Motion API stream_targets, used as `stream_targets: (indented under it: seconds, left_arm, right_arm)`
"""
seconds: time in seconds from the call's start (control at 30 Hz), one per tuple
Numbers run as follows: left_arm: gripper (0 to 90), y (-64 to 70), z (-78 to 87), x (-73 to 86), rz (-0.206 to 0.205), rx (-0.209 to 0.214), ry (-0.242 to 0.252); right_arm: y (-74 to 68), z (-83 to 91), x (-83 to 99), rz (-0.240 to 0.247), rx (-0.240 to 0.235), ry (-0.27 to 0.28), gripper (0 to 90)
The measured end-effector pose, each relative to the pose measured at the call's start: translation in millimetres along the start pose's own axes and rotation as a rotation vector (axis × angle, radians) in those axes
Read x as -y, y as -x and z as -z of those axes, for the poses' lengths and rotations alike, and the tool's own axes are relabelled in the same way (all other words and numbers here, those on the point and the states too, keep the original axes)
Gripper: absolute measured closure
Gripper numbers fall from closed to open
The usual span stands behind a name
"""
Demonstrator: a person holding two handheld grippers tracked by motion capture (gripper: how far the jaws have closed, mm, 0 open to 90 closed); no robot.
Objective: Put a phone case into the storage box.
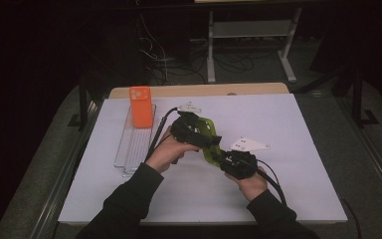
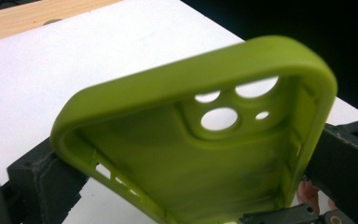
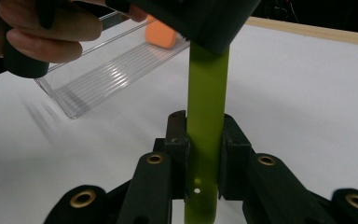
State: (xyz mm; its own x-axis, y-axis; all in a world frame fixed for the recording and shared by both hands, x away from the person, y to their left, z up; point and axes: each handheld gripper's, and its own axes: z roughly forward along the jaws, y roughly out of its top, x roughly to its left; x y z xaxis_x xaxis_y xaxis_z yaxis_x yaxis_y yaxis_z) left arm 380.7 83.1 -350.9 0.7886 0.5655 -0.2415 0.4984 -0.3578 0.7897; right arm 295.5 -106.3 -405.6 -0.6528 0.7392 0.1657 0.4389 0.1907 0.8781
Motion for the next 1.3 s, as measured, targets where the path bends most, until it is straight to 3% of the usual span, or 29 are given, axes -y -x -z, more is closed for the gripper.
stream_targets:
  seconds: [0.27,0.4,0.8,0.93,1.1,1.3]
  left_arm:
    - [0.0,0.1,-2.1,-0.2,0.023,-0.001,0.006]
    - [5.9,0.2,-1.6,-0.4,0.037,-0.014,0.029]
    - [11.4,-0.2,0.1,-2.1,0.017,0.020,0.037]
    - [12.6,0.2,1.3,-4.2,-0.016,0.005,0.017]
    - [13.2,-5.5,9.6,-11.0,-0.006,-0.021,0.009]
    - [13.9,-15.5,22.7,-22.3,-0.007,-0.064,0.000]
  right_arm:
    - [-0.7,-1.8,1.0,-0.003,0.001,-0.009,75.4]
    - [-0.6,-2.6,1.6,-0.002,0.004,-0.012,75.4]
    - [0.4,-4.1,2.1,0.008,-0.002,-0.027,74.7]
    - [1.3,-5.4,2.2,0.024,-0.021,-0.055,59.2]
    - [8.2,1.1,3.3,0.038,-0.039,-0.097,42.6]
    - [26.1,14.5,12.0,0.042,-0.023,-0.155,27.4]
